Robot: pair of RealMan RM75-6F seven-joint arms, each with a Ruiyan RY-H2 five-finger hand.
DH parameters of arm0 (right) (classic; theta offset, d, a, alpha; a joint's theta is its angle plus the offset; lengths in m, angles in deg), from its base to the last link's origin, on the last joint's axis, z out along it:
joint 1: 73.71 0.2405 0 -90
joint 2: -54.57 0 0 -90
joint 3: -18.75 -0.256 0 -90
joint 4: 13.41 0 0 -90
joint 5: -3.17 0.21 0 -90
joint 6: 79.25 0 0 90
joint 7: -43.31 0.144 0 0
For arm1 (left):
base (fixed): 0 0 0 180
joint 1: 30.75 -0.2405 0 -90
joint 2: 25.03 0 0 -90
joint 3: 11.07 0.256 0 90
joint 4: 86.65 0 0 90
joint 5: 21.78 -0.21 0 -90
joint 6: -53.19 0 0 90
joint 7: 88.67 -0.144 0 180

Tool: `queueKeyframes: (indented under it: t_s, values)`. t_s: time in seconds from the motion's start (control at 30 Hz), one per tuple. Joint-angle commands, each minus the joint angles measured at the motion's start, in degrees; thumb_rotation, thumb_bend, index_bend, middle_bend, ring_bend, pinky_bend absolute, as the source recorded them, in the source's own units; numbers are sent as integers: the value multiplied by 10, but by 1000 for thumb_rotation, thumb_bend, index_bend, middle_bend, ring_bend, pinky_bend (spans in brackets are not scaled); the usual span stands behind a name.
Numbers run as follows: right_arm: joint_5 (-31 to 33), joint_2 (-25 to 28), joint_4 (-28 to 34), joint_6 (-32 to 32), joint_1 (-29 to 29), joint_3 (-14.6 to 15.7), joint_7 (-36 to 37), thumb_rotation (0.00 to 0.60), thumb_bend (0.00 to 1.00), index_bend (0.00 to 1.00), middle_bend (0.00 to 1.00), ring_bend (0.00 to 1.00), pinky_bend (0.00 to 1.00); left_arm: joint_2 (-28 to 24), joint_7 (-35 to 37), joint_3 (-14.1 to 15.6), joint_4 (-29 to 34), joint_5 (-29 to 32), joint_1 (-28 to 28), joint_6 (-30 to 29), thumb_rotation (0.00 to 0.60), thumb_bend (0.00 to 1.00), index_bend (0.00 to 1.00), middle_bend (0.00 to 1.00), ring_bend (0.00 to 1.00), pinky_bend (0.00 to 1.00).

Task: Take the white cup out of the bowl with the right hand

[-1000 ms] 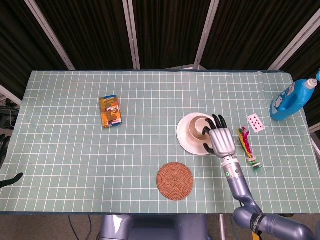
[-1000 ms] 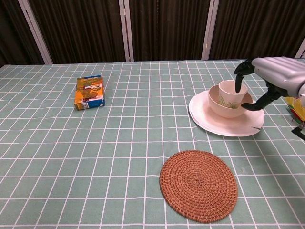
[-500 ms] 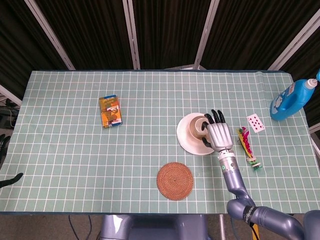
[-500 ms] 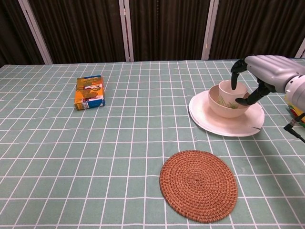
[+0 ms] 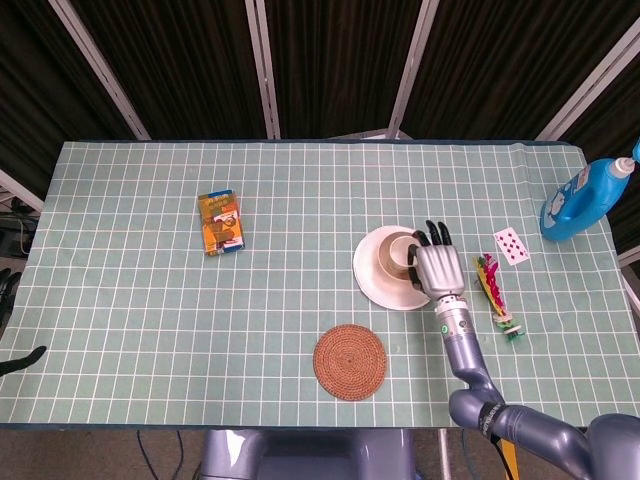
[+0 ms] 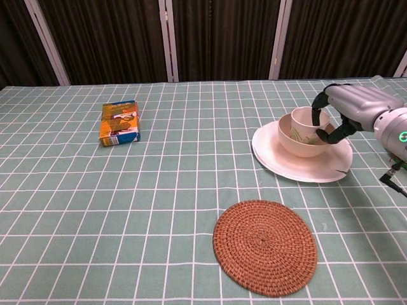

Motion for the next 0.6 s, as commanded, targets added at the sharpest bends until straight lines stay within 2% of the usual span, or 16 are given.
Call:
queueKeyframes:
  t_s: [0.03,0.27,0.47,0.6]
  values:
    - [-6,-2,-1,4,2,2,7,600,442,595,220,0,0,0,0,0,0,0,0,1,600,0,0,0,0,0]
    - [-46,19,41,44,-3,9,13,600,448,620,225,0,0,1,-2,0,-1,0,1,2,600,0,0,0,0,0]
    - [-77,78,130,94,-25,9,8,600,445,626,226,0,0,2,-4,0,0,1,1,1,600,0,0,0,0,0]
    - [-104,127,192,131,-59,29,15,600,437,627,225,0,0,2,-9,0,1,0,0,-2,600,0,0,0,0,0]
